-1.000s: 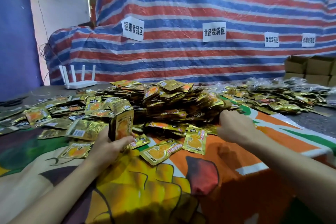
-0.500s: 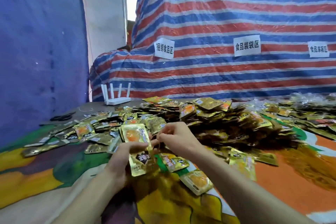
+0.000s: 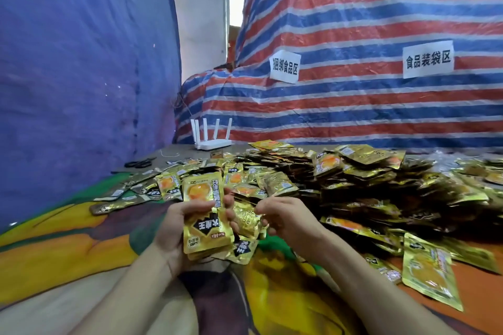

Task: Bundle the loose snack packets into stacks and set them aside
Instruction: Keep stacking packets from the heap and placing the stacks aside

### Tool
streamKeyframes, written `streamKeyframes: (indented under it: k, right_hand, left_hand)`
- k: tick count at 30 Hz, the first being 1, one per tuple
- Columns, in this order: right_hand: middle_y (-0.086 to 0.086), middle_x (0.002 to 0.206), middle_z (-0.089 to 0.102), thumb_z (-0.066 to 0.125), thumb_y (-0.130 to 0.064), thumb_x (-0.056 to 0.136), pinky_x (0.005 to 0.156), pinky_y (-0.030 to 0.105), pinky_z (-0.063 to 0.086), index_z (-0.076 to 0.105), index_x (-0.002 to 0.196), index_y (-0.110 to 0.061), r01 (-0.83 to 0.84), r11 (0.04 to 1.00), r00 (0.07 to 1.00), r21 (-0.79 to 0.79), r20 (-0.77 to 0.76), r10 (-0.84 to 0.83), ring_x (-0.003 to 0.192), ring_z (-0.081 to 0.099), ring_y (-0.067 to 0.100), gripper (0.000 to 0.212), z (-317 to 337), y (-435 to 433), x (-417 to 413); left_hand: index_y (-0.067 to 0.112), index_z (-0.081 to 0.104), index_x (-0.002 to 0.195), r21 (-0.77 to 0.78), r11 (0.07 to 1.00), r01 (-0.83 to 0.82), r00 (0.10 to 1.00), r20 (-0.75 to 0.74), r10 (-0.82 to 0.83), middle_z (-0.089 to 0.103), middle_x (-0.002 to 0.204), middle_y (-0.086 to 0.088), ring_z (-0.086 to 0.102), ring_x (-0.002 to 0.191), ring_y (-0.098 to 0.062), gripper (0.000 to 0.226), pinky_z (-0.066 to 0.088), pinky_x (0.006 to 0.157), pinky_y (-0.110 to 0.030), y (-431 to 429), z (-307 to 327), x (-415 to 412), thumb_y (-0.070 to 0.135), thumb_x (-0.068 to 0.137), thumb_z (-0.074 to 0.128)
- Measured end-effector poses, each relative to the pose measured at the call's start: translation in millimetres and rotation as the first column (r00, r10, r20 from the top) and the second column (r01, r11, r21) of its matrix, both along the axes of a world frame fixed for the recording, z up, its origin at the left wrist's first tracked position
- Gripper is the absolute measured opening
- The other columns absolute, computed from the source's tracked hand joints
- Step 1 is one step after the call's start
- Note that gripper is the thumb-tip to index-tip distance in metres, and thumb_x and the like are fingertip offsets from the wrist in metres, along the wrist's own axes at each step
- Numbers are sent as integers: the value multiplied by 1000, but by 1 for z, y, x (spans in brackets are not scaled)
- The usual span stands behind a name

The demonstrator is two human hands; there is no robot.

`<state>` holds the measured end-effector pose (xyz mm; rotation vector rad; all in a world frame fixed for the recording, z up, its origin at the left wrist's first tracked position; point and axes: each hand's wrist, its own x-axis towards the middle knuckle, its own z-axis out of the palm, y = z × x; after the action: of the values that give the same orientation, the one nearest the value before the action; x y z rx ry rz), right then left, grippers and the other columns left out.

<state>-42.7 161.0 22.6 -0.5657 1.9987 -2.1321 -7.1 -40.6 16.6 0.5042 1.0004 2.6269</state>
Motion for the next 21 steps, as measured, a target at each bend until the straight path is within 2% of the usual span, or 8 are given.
streamKeyframes:
  k: [3, 6, 10, 12, 15, 17, 19, 21]
  right_hand:
    - [2, 79, 62, 59, -14, 74, 69, 31, 35, 59, 72, -13, -232, 948, 964, -218, 77, 254, 76, 56, 15, 2, 8, -1, 8]
    - [7, 70, 53, 58, -14, 62, 84, 37, 40, 52, 64, -13, -274, 833, 930, -481, 88, 357, 78, 56, 25, 6, 13, 1, 12]
    - [2, 57, 36, 46, -9, 77, 93, 40, 50, 55, 75, -5, -236, 732, 914, -639, 111, 391, 58, 46, 22, 10, 13, 3, 12]
    - [0, 59, 42, 50, -3, 78, 78, 37, 60, 73, 88, 1, -233, 735, 912, -637, 120, 393, 48, 43, 14, 26, 12, 3, 10]
    - [2, 90, 76, 56, 1, 87, 57, 28, 59, 77, 112, -17, -224, 851, 947, -475, 100, 305, 49, 55, 10, 38, 12, 0, 9]
    - [10, 112, 76, 52, 4, 94, 55, 26, 59, 71, 122, -22, -201, 899, 967, -390, 66, 245, 65, 71, 19, 42, 9, -2, 7]
    - [14, 116, 74, 61, 2, 90, 58, 30, 60, 69, 123, -21, -145, 934, 987, -328, 15, 158, 82, 76, 30, 41, 6, -2, 6]
    - [16, 112, 75, 76, -6, 75, 62, 36, 61, 74, 116, -21, -74, 954, 997, -291, -13, 73, 88, 76, 35, 43, 1, -4, 6]
  left_hand:
    - [3, 57, 115, -7, 999, 44, 999, -32, -44, 60, 94, -10, 61, 80, -24, 42, 53, 79, -40, 0, 1, 1, -1, 74, 67]
    - [1, 59, 114, -53, 998, 40, 998, -44, -43, 58, 92, -11, 60, 78, -25, 43, 53, 75, -40, 1, 1, 0, -1, 72, 69]
    - [0, 62, 112, -93, 995, 21, 999, -39, -25, 58, 89, -12, 60, 74, -25, 44, 53, 72, -41, 5, -2, -1, -2, 69, 72]
    - [0, 67, 107, -103, 994, 27, 999, -29, -30, 59, 89, -11, 60, 74, -24, 40, 53, 73, -41, 6, -4, -3, -2, 68, 73]
    - [-1, 74, 103, -164, 986, -8, 1000, 5, 9, 67, 93, -14, 65, 74, -26, 38, 55, 72, -42, 7, -7, -7, -1, 65, 75]
    - [-2, 78, 98, -237, 968, -83, 993, 66, 102, 73, 94, -17, 71, 73, -30, 33, 59, 69, -43, 7, -7, -9, 2, 66, 69]
    - [-2, 79, 87, -271, 945, -182, 965, 133, 224, 73, 90, -18, 72, 72, -32, 27, 60, 65, -42, 5, -5, -10, 11, 72, 61]
    - [-5, 73, 91, -216, 922, -323, 917, 171, 361, 72, 91, -20, 72, 75, -34, 31, 59, 73, -45, 1, -3, -12, 15, 73, 58]
